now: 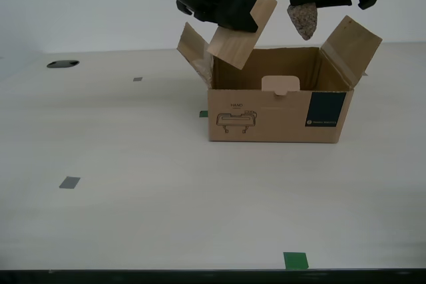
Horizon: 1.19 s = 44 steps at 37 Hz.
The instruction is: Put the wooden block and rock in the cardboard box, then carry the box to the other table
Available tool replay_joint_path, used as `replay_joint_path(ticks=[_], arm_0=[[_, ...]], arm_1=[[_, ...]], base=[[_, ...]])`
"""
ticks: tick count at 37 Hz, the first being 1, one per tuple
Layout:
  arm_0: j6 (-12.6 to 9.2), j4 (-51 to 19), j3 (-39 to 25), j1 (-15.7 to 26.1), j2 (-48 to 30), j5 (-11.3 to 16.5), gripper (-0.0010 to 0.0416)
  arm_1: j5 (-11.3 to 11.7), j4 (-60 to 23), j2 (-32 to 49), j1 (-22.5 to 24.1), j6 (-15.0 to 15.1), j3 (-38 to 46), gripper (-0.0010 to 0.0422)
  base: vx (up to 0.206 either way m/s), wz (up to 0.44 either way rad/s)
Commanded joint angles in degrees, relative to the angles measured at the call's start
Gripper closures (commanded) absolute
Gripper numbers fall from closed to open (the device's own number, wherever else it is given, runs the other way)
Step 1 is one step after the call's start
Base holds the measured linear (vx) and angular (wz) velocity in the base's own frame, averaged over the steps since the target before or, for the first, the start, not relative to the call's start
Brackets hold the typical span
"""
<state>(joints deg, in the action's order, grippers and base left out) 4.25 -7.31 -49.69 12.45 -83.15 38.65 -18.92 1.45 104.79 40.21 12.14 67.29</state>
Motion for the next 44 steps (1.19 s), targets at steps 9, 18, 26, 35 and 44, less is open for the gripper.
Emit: replay_joint_path(ticks=[9,18,26,35,44], arm_0=[[-0.09,-0.92,-0.2,0.04,0.07,0.02,0.0405],[-0.26,-0.9,-0.17,0.09,0.07,-0.22,0.0405],[-0.87,-1.49,-0.17,0.13,0.07,-0.96,0.0405],[-0.83,-3.08,-0.17,0.26,0.07,-2.62,0.0405],[-0.85,-3.39,-0.17,0.35,0.07,-2.62,0.0405]], arm_1=[[-0.28,0.74,-0.09,0.04,0.33,0.09,0.0412],[-0.28,-0.28,-0.09,0.04,0.33,0.09,0.0412],[-0.26,-0.98,-0.09,0.04,0.28,0.09,0.0375],[-0.24,-0.98,-0.09,0.04,0.26,0.22,0.0304],[-0.24,-0.98,-0.09,0.04,0.26,0.22,0.0259]], base=[[0.0,0.0],[0.0,0.0],[0.0,0.0],[0.0,0.0],[0.0,0.0]])
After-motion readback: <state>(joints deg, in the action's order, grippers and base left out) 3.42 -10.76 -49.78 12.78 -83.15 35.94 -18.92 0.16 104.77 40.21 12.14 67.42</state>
